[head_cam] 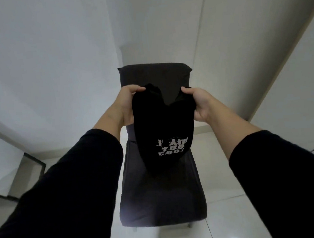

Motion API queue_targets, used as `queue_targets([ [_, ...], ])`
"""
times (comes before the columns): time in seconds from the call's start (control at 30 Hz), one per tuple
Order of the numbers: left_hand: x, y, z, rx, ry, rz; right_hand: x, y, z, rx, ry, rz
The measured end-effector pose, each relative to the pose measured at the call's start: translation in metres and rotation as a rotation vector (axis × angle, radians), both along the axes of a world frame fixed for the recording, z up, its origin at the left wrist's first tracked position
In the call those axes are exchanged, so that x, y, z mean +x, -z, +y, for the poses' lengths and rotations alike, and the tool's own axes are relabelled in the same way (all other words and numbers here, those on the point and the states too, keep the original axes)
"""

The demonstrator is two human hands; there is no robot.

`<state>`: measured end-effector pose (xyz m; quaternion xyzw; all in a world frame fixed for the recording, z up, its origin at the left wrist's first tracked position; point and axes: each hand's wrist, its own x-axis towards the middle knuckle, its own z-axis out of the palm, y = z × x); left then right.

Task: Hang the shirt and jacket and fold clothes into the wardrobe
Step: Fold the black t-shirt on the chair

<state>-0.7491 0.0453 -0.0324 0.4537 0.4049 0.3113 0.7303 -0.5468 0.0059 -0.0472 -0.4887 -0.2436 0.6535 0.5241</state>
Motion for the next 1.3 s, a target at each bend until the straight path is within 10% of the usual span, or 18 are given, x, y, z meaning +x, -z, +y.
queue_targets([
  [0.6, -0.012, 0.213, -0.186, -0.472, -0.121, 0.078, -0.005, 0.204, -0.198, -0.448, 0.097, -0.008],
  [1.3, 0.044, 0.447, 0.041, 0.022, -0.566, 0.407, 0.052, 0.415, 0.071, -0.251, 0.169, -0.640],
])
